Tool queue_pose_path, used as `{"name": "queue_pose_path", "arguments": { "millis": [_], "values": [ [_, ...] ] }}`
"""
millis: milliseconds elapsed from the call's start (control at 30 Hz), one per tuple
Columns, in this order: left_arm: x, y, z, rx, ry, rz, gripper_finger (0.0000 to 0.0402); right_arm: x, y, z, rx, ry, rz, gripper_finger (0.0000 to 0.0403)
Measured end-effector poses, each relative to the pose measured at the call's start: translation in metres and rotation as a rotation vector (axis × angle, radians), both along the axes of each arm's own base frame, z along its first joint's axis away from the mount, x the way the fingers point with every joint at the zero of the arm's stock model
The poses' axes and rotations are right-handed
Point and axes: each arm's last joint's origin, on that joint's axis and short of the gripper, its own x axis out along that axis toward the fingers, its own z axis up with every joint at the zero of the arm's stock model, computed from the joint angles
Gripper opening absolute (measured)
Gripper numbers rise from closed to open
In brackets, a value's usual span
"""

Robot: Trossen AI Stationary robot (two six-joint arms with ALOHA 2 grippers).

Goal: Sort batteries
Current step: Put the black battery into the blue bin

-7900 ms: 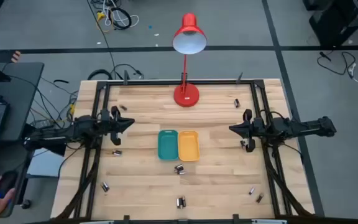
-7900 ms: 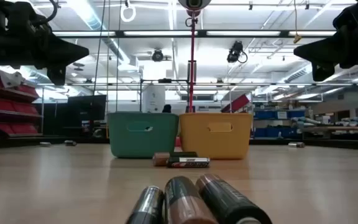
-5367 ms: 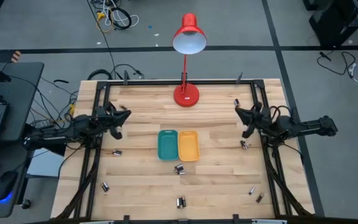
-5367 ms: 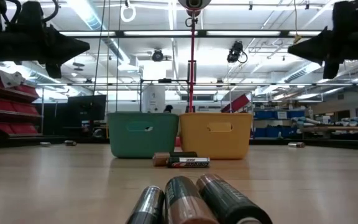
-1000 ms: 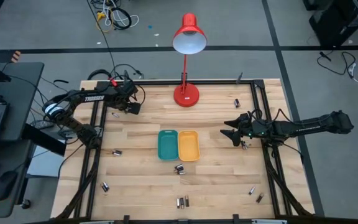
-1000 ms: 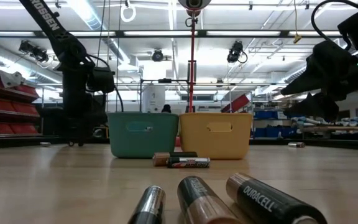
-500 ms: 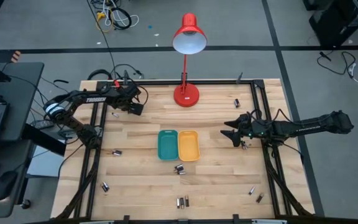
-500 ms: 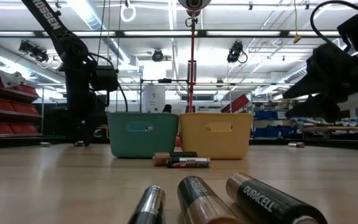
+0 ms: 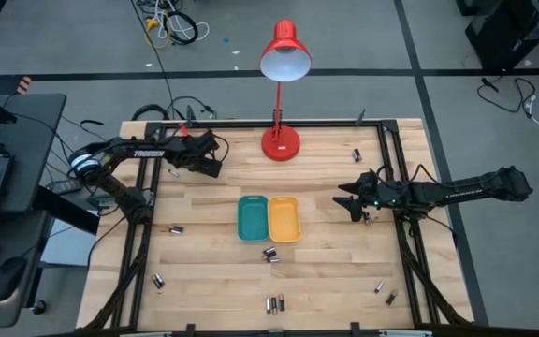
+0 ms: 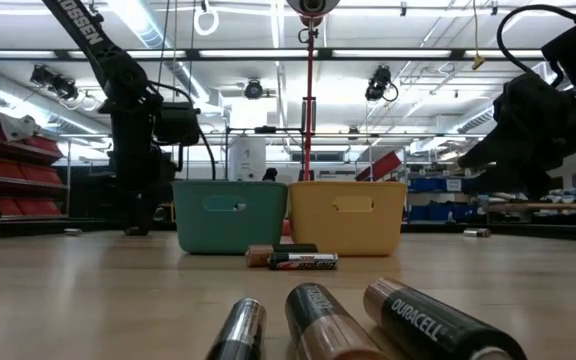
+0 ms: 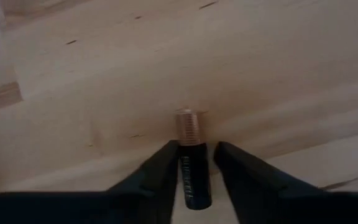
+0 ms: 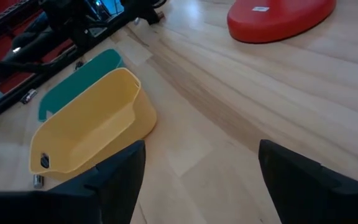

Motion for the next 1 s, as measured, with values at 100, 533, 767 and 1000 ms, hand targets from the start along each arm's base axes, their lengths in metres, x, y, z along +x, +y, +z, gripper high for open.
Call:
{"name": "queue_pose_path", "arguments": {
  "millis": [100,533,767,1000],
  "values": [
    [0.001,0.000,-0.001,0.013,0.006,0.001,0.0075,0.000,0.000,0.000,-0.005,0.002,0.002,0.0286],
    [0.001,-0.009,0.009,0.024,-0.014,-0.041,0.0059,0.000,-0.001,-0.001,-0.019,0.014,-0.047,0.0250],
    [0.017,-0.034,0.038,-0.013,-0.257,-0.261,0.0059,0.000,-0.003,-0.003,-0.004,0.013,-0.117,0.0244],
    [0.052,-0.089,0.054,-0.075,-0.495,-0.697,0.0059,0.000,-0.005,-0.002,0.005,-0.011,-0.199,0.0243]
  ]
}}
